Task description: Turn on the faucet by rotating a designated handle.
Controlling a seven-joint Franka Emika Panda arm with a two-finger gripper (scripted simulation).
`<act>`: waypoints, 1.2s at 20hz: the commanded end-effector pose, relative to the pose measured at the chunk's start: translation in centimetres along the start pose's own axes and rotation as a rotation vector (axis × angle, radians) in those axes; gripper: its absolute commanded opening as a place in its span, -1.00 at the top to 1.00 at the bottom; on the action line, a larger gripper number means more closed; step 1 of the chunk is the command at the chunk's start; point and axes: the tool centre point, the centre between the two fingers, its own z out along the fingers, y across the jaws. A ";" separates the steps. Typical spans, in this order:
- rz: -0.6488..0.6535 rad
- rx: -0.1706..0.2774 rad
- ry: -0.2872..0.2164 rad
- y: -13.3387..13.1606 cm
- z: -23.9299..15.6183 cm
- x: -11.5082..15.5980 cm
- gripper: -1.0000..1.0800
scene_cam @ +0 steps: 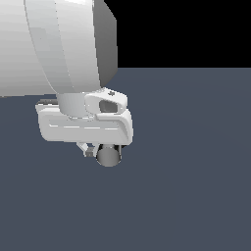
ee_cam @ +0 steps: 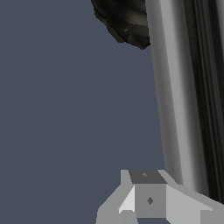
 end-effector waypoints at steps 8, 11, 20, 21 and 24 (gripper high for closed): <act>0.042 0.000 -0.004 6.0 0.3 0.6 1.00; 0.042 0.000 -0.004 7.4 0.3 0.7 1.00; 0.042 0.000 -0.004 11.2 0.3 0.9 1.00; 0.017 0.000 0.004 9.7 0.0 1.0 1.00; 0.019 0.000 0.003 10.7 0.0 2.0 1.00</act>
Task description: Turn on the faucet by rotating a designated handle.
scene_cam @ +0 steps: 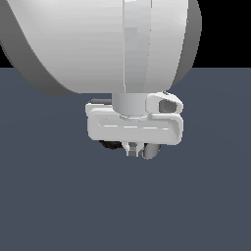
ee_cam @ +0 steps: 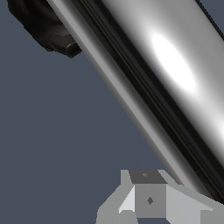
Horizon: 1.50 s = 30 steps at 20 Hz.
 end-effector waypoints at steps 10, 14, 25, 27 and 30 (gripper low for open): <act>0.011 0.001 0.003 3.7 0.1 3.9 1.00; 0.013 0.001 0.003 5.0 0.1 5.1 1.00; 0.020 0.000 0.001 8.3 0.2 8.4 1.00; 0.020 0.000 0.001 8.9 0.2 8.9 1.00; 0.022 0.000 0.000 9.7 0.2 9.8 1.00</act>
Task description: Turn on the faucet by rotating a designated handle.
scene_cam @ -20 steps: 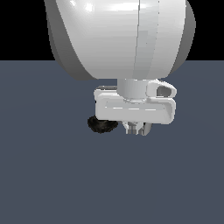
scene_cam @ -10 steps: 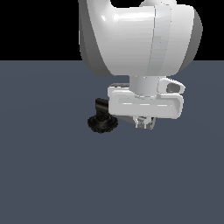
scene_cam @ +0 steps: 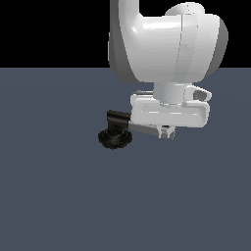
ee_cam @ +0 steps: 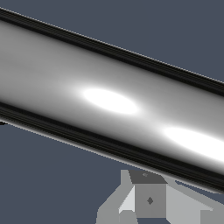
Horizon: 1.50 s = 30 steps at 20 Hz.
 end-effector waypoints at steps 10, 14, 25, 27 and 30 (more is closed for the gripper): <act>0.013 -0.001 -0.001 3.7 0.3 3.4 1.00; -0.004 0.002 0.000 2.4 0.0 3.8 1.00; 0.000 0.001 0.000 2.3 0.1 7.5 1.00; 0.000 0.001 0.000 2.3 0.1 8.1 1.00; 0.002 0.001 0.000 2.3 0.1 9.0 1.00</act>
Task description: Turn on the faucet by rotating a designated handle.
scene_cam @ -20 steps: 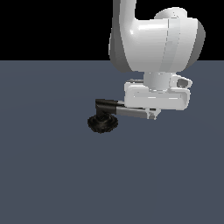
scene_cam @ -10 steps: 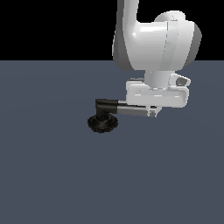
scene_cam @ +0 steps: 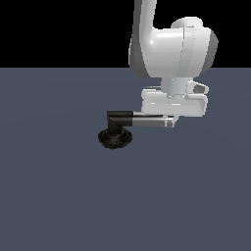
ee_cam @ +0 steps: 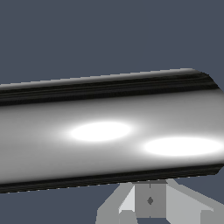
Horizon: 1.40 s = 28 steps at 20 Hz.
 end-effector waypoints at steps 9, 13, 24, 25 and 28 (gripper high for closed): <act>-0.006 0.002 0.010 -0.7 0.1 3.8 1.00; -0.005 0.002 0.010 -0.7 0.1 5.0 1.00; -0.002 0.001 0.010 -0.8 0.1 8.0 1.00; -0.002 0.001 0.010 -0.8 0.1 8.2 1.00; 0.000 0.001 0.009 -0.8 0.1 9.0 1.00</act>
